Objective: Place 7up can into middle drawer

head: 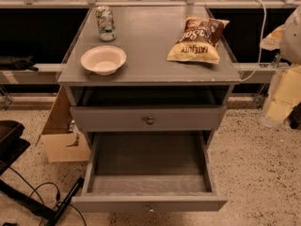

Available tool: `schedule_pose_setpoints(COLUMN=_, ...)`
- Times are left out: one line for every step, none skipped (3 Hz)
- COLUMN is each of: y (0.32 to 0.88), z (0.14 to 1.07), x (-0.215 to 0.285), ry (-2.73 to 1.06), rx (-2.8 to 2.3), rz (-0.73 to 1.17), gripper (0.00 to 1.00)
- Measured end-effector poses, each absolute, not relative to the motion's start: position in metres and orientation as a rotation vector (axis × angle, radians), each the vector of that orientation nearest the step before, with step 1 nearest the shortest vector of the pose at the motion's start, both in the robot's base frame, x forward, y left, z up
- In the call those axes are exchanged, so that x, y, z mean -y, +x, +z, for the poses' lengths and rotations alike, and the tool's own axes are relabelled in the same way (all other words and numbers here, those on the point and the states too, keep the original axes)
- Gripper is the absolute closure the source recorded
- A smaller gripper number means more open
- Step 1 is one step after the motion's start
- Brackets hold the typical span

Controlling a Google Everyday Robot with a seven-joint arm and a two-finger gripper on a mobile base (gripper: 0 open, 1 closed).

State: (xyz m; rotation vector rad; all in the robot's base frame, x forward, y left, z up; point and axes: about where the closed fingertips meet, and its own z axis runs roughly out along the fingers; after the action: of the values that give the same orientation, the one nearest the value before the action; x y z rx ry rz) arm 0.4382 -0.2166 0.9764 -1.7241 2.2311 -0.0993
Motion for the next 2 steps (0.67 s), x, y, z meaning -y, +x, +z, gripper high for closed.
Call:
schedule_pose_setpoints(y=0.438, z=0.976, x=0.217, ry=-1.724, rx=-2.231, rz=-0.099, gripper=0.0)
schedule_pose_setpoints(y=0.46, z=0.971, x=0.209, ry=-1.691, rx=-2.161, rz=-0.054, gripper=0.0)
